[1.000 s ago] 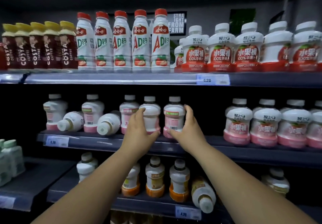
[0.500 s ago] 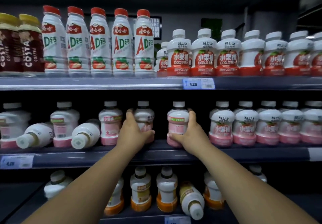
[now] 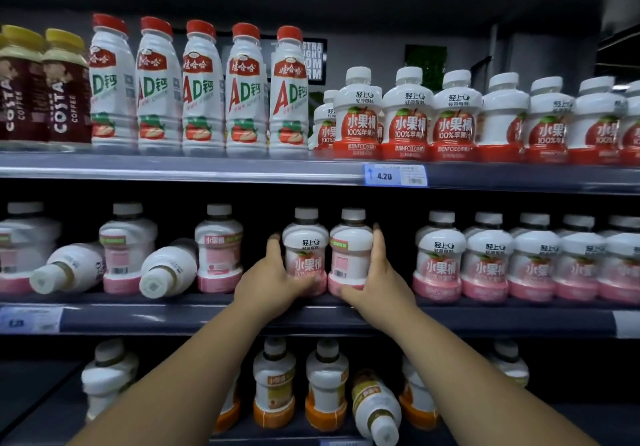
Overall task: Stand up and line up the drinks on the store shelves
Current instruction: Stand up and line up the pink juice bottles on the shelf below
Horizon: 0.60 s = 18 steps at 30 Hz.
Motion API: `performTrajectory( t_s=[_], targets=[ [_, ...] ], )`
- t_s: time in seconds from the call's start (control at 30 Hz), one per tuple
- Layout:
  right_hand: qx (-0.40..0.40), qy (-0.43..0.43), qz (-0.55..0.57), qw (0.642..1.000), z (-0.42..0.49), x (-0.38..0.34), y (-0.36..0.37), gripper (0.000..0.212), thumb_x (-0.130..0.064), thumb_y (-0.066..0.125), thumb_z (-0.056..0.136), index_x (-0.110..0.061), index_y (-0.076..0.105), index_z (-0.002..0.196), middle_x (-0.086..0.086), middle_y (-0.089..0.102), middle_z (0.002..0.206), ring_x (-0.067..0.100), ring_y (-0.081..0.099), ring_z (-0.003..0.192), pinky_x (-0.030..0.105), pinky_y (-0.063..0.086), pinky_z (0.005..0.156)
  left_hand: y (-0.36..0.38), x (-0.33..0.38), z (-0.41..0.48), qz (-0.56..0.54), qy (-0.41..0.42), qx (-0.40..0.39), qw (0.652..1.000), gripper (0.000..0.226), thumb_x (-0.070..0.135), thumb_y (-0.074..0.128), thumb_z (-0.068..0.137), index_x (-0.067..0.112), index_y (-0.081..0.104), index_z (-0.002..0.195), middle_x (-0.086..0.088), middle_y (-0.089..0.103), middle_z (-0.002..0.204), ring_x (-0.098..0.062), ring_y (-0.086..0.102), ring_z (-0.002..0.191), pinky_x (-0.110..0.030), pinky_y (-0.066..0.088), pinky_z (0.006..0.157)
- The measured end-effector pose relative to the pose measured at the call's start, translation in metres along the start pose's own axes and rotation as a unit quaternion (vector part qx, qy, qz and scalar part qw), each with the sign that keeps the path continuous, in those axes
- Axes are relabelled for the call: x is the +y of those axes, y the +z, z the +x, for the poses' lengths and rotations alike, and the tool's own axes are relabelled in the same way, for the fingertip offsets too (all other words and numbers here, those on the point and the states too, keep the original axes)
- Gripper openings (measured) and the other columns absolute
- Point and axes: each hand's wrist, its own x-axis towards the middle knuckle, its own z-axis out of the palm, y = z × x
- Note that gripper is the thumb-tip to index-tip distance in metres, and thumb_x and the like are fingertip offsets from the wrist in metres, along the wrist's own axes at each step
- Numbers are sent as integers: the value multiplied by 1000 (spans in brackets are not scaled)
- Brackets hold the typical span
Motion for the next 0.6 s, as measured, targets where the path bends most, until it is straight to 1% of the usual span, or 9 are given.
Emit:
performTrajectory(
  t_s=[0.1,0.2,0.23,0.33,0.37,0.43,0.5,0.53,0.6],
  targets=[
    [34,-9,-5,999,-3,3,-2,129,-74,73,64,-34,-11,153,3,33,157,27,45,135,40,44,101,-1,1,-5,-3,17,19,1000,95,70,72,66,28,24,137,-4,70,112,-31,67,101,-43,52,81],
    [26,-29,-13,999,-6,3,-1,125,-75,69,70,-38,-17,152,0,35,157,27,49,132,38,47,97,-3,1,-10,-16,27,21,999,100,80,62,55,33,25,135,1,70,114,-27,68,101,-43,54,81],
    [21,-28,-12,999,-6,4,-1,124,-74,69,70,-38,-18,151,0,35,157,27,50,131,38,47,96,-4,2,-10,-19,29,15,999,102,82,62,53,34,25,135,3,70,113,-26,68,101,-43,54,81],
    [32,-4,8,999,-3,5,-2,129,-71,76,64,-33,-9,153,3,34,157,26,44,136,40,43,103,-5,4,-12,-10,35,0,999,106,79,74,51,36,25,134,6,68,113,-24,68,100,-43,55,81],
    [36,1,12,999,-2,6,-3,127,-68,77,66,-31,-7,154,4,33,158,27,43,137,40,42,105,-4,4,-12,-3,38,1,999,107,77,76,51,36,24,135,5,68,115,-25,67,102,-43,54,82],
    [22,7,20,1000,-1,8,-4,117,-59,72,75,-34,-13,153,5,35,158,30,47,133,41,44,103,-3,4,-12,7,42,7,999,108,75,78,53,36,22,137,6,66,119,-25,66,104,-43,54,82],
    [-4,11,20,1000,-1,9,-6,115,-53,69,79,-38,-20,151,6,40,155,32,53,127,41,47,99,-2,3,-11,18,41,7,999,108,74,78,55,35,20,138,5,67,117,-25,67,103,-42,54,80],
    [-8,16,18,1000,-2,9,-8,118,-55,71,78,-36,-19,152,6,41,154,31,53,127,41,47,99,-2,2,-10,25,40,5,999,108,75,77,56,35,19,138,5,68,115,-26,67,102,-41,54,80],
    [8,26,10,1000,-3,8,-10,124,-63,76,71,-28,-9,154,6,41,153,28,50,130,38,45,101,-1,1,-9,25,40,4,999,109,75,77,57,35,18,139,6,68,113,-25,68,100,-40,54,79]
  ],
)
